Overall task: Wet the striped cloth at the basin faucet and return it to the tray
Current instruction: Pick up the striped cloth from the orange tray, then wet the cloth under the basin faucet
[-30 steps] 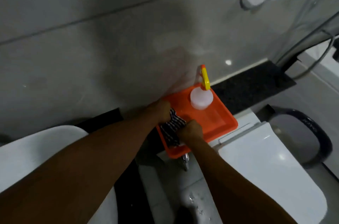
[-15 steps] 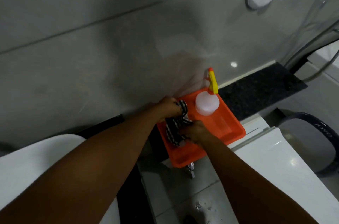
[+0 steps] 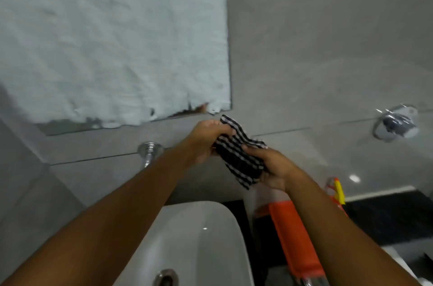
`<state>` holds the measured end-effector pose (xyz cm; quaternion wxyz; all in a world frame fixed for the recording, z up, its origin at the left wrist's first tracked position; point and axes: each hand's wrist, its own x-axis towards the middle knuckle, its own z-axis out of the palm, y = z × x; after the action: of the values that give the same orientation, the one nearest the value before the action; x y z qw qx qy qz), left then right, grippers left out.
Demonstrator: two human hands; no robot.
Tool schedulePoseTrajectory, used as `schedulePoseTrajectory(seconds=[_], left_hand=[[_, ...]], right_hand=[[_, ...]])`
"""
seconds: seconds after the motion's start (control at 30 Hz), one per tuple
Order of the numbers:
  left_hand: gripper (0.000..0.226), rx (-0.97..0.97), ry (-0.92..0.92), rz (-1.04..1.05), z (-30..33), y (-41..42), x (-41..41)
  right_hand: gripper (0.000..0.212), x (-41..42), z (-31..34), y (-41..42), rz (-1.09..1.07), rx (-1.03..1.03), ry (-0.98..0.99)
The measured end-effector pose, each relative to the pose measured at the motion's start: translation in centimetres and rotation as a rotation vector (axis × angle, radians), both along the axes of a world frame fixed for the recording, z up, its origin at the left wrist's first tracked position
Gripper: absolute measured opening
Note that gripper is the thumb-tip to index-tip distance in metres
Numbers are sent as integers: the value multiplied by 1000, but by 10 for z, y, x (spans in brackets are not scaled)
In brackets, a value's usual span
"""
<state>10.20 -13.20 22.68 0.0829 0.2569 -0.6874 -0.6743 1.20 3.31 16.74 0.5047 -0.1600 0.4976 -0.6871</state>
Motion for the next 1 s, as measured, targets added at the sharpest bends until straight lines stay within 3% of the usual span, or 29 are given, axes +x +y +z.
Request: schedulePoseTrajectory(seconds=[0.1,0.23,0.3,0.37,0.47,0.6,0.7,0.83,0.87,0.97,1.0], left_hand=[[24,-121,34,250,35,-49,61],[14,-224,81,506,25,-102,142],[28,-254,65,607,7,-119,168],[45,-297,-20,707,-10,-128,179],[56,-433,-156,749,-26,-123,181],[43,-728,-176,722,-39,-102,177],[56,-623,-222,570,-32,-94,160],[54,-579,-305,469,-32,-93,145],[50,-442,-276,494,-36,-95,146],[52,269,-151,449,-44,-106,156],[54,363,-142,405,-46,-110,159]], right_hand=[[27,33,43,-60,29,36,169],[31,79,58,-128,-26,68,415],[21,103,53,-155,-84,131,545],[24,120,45,-176,-163,202,674],[28,129,29,-192,-295,297,760],[23,129,11,-194,-368,288,870],[17,130,11,-184,-401,125,1119],[28,96,-5,-160,-550,114,1940],[35,85,-12,-157,-529,100,2054],[58,56,-35,-158,-442,84,2334],[64,49,-42,-161,-436,91,2400]])
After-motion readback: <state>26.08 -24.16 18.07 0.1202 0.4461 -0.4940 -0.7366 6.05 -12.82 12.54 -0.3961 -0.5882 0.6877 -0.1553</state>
